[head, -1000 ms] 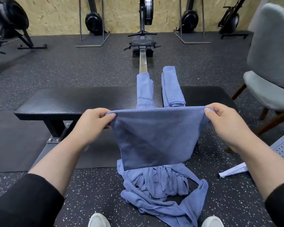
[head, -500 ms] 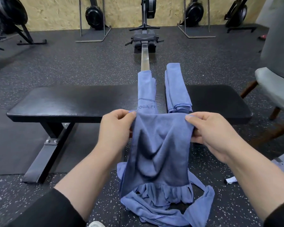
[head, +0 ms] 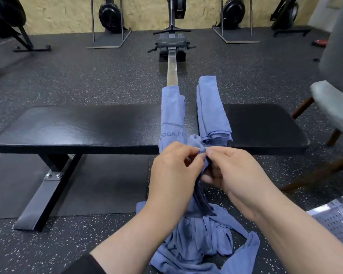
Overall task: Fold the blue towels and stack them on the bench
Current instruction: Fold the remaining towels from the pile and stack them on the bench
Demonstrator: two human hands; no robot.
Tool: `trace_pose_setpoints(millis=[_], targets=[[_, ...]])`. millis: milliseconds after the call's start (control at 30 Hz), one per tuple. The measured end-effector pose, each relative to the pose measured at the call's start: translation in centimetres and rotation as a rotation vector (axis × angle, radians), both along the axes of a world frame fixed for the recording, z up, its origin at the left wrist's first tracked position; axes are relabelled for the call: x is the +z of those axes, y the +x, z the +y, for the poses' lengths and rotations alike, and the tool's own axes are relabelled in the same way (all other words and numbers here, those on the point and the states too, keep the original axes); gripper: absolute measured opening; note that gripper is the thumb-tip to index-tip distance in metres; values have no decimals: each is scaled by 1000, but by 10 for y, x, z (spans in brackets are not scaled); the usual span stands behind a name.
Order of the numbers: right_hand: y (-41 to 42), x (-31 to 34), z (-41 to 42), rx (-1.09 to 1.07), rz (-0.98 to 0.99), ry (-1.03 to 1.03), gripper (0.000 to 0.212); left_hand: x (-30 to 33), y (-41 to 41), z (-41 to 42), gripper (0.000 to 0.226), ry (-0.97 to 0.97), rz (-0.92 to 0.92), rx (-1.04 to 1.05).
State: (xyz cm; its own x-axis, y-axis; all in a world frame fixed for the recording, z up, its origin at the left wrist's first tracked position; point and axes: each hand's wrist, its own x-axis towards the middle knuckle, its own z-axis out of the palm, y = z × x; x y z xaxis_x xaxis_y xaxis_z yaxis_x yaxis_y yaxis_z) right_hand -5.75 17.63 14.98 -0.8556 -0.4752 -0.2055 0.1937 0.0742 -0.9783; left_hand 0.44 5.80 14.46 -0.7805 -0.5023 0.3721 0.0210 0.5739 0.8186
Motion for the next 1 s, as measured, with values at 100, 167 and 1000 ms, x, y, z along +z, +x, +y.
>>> trace_pose_setpoints(millis=[100,167,1000], targets=[[-1,2,4,8,-38,-69,38,-5,-1,2,6,-70,6,-90],[-3,0,8,24,41,-34,34,-4,3,4,11,-97,-28,-179],[-3,15,40,212,636,522,23,-6,27,-81,23,-302,-499,-428]])
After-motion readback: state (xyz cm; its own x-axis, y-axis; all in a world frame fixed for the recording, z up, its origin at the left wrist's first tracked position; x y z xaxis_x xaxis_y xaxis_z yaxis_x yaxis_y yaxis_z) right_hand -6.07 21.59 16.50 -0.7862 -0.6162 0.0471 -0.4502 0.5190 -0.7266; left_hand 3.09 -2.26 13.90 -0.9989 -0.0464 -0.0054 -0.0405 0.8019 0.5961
